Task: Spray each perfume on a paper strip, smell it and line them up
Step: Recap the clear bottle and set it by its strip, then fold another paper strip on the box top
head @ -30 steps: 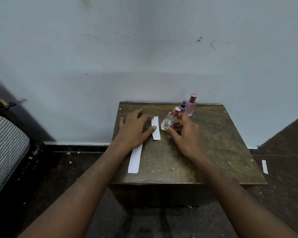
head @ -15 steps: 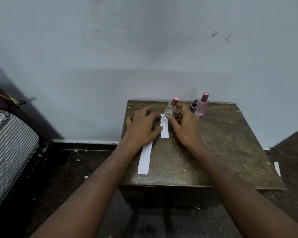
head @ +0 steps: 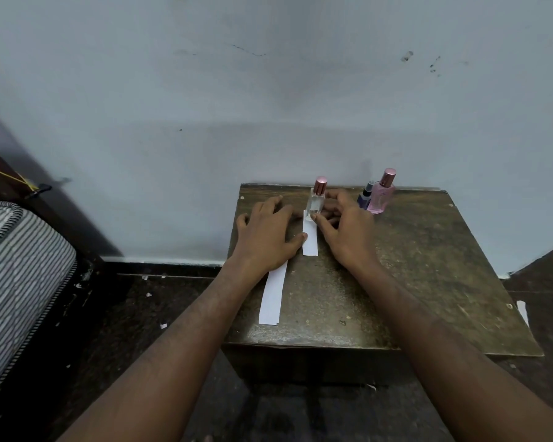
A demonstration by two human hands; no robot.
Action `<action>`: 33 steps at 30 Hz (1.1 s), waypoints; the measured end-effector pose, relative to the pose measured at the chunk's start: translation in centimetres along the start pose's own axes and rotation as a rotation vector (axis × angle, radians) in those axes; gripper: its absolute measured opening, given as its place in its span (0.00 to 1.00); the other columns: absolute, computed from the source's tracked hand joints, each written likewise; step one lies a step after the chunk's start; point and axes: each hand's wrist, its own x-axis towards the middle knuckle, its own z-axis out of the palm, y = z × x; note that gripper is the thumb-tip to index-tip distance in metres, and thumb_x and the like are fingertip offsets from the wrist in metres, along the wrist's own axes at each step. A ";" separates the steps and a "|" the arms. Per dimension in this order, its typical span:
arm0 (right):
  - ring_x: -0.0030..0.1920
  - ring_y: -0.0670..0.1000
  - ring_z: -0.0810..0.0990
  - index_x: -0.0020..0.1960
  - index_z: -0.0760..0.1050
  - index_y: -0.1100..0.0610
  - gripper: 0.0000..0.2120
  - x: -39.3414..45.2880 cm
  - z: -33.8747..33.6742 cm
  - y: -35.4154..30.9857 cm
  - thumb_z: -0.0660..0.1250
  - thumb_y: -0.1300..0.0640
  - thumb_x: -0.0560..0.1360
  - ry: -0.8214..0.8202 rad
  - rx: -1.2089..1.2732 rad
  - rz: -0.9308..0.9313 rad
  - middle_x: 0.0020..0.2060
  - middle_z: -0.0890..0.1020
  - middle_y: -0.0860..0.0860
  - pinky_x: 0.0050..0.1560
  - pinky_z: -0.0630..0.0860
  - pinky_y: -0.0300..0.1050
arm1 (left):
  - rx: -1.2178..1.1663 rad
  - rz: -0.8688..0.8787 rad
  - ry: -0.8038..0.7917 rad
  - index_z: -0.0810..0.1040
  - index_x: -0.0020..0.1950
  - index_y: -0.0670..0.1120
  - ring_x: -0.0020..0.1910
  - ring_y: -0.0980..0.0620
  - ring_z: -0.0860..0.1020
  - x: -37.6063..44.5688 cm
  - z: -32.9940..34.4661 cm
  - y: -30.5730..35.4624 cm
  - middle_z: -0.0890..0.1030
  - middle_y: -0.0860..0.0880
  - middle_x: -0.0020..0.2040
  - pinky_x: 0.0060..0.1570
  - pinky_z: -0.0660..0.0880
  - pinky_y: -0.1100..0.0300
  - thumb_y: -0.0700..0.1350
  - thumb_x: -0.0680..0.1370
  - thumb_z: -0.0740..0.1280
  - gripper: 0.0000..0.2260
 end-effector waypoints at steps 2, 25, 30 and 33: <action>0.41 0.34 0.81 0.63 0.79 0.56 0.16 0.0 0.0 -0.1 0.77 0.57 0.76 0.000 0.011 0.012 0.48 0.88 0.49 0.41 0.73 0.23 | 0.000 0.001 0.001 0.72 0.75 0.60 0.82 0.45 0.59 0.0 0.0 0.0 0.63 0.49 0.83 0.76 0.57 0.34 0.62 0.80 0.67 0.24; 0.45 0.42 0.80 0.57 0.81 0.57 0.10 -3.4 -3.2 -3.7 0.70 0.63 0.77 0.104 -0.043 -0.149 0.49 0.84 0.45 0.49 0.77 0.35 | 0.011 0.221 -0.113 0.83 0.55 0.63 0.50 0.62 0.79 -3.8 -5.6 -4.1 0.81 0.64 0.53 0.47 0.80 0.53 0.69 0.76 0.70 0.14; 0.46 0.46 0.79 0.50 0.83 0.53 0.03 -6.0 -2.9 -5.0 0.73 0.57 0.76 -0.167 -0.233 -0.353 0.46 0.83 0.47 0.49 0.78 0.44 | 0.105 0.248 -0.089 0.82 0.58 0.62 0.53 0.59 0.78 -5.1 -5.1 -3.4 0.78 0.61 0.57 0.44 0.77 0.55 0.67 0.75 0.73 0.16; 0.50 0.49 0.77 0.52 0.84 0.53 0.06 -7.8 -2.6 -5.5 0.73 0.53 0.77 -0.320 -0.343 -0.410 0.48 0.82 0.48 0.53 0.77 0.46 | 0.104 0.243 -0.082 0.82 0.57 0.62 0.52 0.58 0.77 -5.8 -5.2 -3.1 0.78 0.61 0.57 0.42 0.74 0.56 0.65 0.75 0.74 0.14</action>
